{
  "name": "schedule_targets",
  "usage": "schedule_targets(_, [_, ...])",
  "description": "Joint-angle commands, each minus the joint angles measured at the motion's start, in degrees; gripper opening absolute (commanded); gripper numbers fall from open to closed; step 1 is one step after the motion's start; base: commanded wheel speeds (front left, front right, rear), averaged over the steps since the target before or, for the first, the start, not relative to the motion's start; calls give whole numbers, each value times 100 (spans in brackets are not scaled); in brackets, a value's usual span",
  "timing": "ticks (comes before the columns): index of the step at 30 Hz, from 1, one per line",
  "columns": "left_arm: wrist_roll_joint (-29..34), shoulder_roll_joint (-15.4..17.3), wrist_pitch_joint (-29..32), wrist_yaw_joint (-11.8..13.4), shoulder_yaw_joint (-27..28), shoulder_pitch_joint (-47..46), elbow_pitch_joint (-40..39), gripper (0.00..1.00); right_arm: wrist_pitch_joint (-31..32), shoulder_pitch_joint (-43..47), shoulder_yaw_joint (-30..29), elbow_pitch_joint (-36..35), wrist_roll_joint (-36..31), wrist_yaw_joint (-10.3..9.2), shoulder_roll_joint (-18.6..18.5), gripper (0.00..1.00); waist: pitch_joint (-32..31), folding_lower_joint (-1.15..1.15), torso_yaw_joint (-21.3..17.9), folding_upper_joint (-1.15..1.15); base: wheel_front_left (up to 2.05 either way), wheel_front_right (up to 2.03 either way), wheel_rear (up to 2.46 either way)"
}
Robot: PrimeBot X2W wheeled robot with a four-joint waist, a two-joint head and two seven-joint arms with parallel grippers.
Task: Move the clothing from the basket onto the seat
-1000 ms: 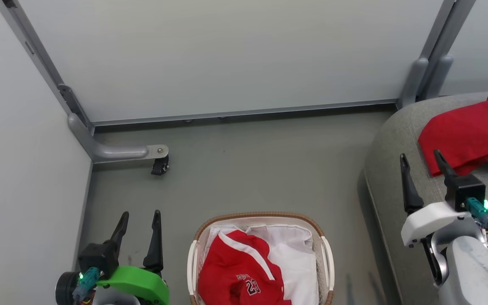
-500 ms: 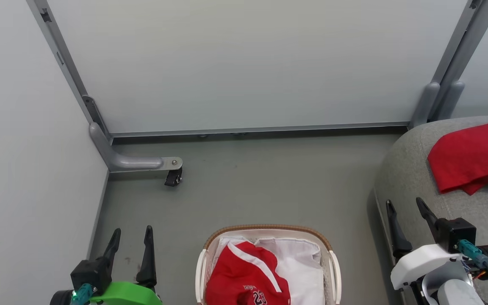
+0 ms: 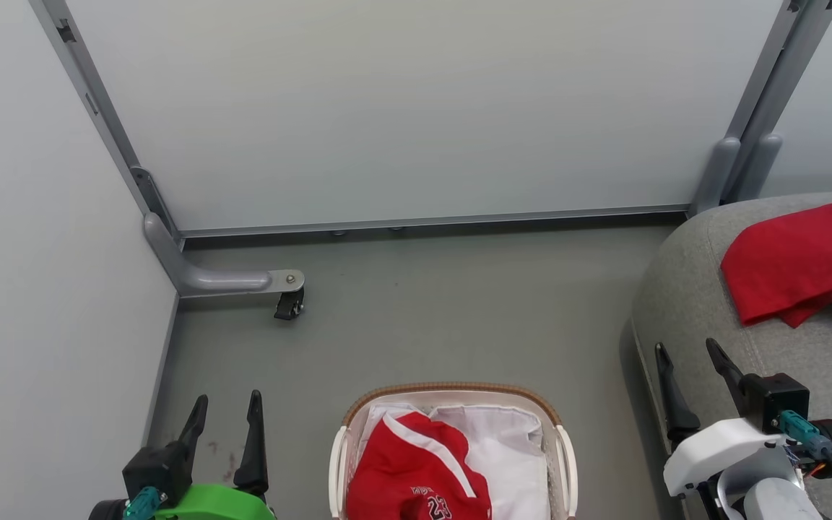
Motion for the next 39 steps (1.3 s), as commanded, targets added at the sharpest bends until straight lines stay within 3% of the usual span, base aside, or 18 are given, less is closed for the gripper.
schedule_targets(1, [-34,2,-3,-23,-7,42,10,100,-1,86,12,-17,44,-8,-23,100,10,0,-3,0,0,0,0])
schedule_targets(12, [-29,3,-3,-27,-143,-78,99,100,-1,48,71,-63,74,-8,-22,100,163,0,-55,0,0,0,0])
schedule_targets(19, [44,4,-3,-27,-595,-529,587,100,-1,-159,130,-120,48,-8,-23,100,560,0,-191,0,0,0,0])
schedule_targets(39, [150,13,150,17,-2145,-2636,3368,100,-1,-1182,443,-472,161,-8,-18,100,2570,0,-1119,0,0,0,0])
